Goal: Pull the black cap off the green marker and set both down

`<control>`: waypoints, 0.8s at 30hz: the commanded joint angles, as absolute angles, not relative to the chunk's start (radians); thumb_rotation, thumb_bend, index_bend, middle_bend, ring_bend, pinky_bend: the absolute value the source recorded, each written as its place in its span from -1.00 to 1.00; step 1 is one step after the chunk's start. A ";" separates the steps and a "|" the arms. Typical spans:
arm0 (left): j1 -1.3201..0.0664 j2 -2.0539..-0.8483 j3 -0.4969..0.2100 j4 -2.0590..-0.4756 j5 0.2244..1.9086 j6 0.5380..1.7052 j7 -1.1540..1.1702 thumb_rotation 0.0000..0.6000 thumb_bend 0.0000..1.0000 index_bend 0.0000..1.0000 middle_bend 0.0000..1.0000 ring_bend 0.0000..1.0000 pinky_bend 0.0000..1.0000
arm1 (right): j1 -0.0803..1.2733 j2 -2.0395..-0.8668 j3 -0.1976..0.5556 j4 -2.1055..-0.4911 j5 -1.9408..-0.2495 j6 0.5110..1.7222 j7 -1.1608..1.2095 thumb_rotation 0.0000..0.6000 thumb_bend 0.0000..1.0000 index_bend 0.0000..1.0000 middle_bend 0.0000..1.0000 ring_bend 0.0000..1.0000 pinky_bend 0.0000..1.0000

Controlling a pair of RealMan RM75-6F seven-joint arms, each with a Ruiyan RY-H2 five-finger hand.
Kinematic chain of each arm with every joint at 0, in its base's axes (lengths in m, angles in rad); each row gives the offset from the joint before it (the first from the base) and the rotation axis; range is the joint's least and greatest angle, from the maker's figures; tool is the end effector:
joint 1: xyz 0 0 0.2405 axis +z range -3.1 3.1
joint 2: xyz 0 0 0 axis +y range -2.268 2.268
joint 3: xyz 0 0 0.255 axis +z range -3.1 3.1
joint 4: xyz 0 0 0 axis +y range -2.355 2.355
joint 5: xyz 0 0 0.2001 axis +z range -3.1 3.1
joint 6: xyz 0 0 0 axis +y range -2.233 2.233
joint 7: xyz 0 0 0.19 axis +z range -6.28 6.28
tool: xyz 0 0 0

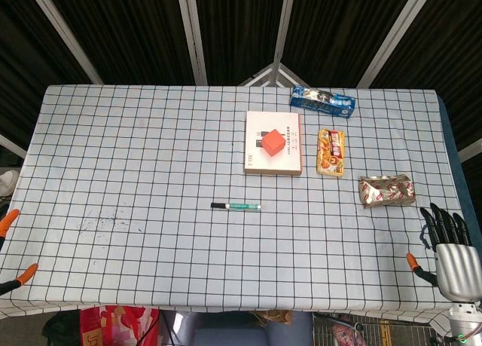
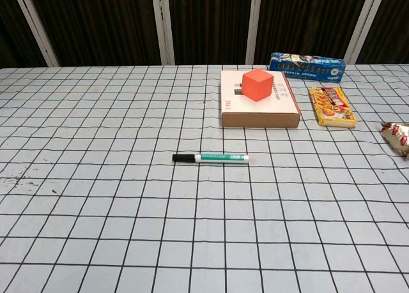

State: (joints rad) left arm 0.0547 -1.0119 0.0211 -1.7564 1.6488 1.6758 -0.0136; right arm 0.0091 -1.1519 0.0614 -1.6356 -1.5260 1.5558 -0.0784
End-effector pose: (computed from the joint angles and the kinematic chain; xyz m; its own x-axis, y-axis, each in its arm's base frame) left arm -0.2800 0.1696 0.1992 0.3475 -0.0640 0.9355 0.9366 -0.0240 -0.3495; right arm -0.3046 -0.2047 0.1678 0.4177 0.0467 0.9074 -0.9085 0.0360 0.4163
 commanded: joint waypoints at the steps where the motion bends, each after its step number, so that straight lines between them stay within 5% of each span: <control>1: 0.057 -1.020 0.022 -1.747 1.651 1.679 -0.010 1.00 -0.46 -0.91 -1.00 -1.00 -0.92 | 0.010 -1.154 0.061 -1.643 -1.529 1.557 -0.087 1.00 -0.41 -0.83 -0.96 -0.84 -0.88; 24: 0.059 -1.009 0.018 -1.764 1.663 1.689 -0.045 1.00 -0.46 -0.91 -1.00 -1.00 -0.92 | 0.055 -1.158 0.067 -1.758 -1.523 1.488 -0.101 1.00 -0.41 -0.53 -0.96 -0.85 -0.88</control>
